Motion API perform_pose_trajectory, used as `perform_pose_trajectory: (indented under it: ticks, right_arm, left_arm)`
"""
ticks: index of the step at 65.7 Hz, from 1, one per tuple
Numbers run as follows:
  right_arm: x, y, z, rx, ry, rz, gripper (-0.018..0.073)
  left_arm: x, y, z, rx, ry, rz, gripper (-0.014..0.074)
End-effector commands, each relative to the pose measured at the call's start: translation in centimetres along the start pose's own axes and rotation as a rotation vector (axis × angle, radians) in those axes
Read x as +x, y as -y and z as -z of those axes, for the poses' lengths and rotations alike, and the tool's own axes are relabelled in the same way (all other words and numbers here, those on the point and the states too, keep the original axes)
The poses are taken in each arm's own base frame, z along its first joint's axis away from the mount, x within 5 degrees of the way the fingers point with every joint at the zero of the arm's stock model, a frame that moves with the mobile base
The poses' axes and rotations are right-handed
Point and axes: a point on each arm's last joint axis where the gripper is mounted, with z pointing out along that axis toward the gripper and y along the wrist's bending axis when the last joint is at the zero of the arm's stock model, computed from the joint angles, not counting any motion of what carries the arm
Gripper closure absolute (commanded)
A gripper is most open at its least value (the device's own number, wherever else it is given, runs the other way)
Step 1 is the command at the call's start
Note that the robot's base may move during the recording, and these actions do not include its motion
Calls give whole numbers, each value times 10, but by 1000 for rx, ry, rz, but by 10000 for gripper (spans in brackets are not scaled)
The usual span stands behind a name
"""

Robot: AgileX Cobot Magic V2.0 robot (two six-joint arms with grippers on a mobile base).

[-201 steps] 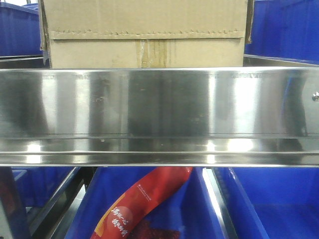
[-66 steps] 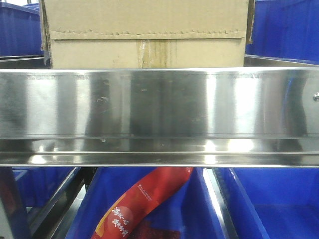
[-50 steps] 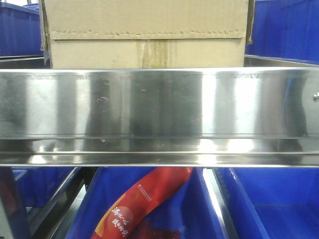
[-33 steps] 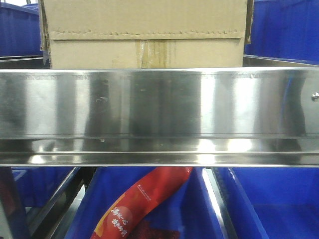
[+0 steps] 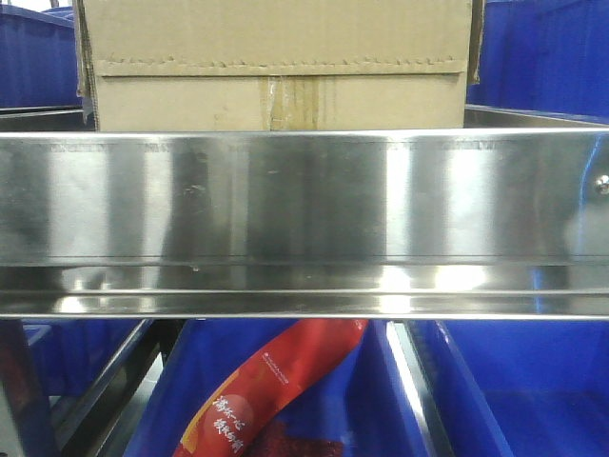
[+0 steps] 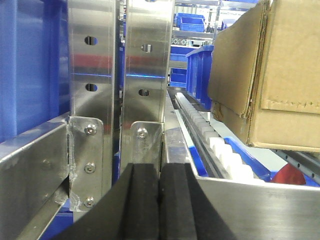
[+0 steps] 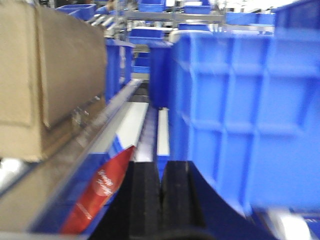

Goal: Stack two boxes on right shelf middle

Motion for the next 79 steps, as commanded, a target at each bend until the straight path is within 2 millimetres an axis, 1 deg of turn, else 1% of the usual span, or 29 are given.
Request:
perform_pose_trajectory:
  ticks: [1, 6, 10, 15, 18, 79]
  right_arm:
    - [12, 1, 5, 18, 48, 1, 715]
    - [25, 1, 8, 18, 56, 1, 715]
    - [37, 2, 6, 21, 27, 1, 715]
    - [35, 2, 6, 22, 53, 1, 715]
    - [37, 2, 6, 21, 25, 1, 715]
    - [37, 2, 6, 21, 30, 1, 715]
  left_arm:
    - [-3, 0, 1, -2, 24, -5, 708]
    - [-3, 0, 1, -2, 24, -5, 708]
    - [-3, 0, 1, -2, 24, -5, 708]
    - [-3, 0, 1, -2, 24, -5, 708]
    - [-3, 0, 1, -2, 24, -5, 708]
    - [-3, 0, 1, -2, 24, -5, 708]
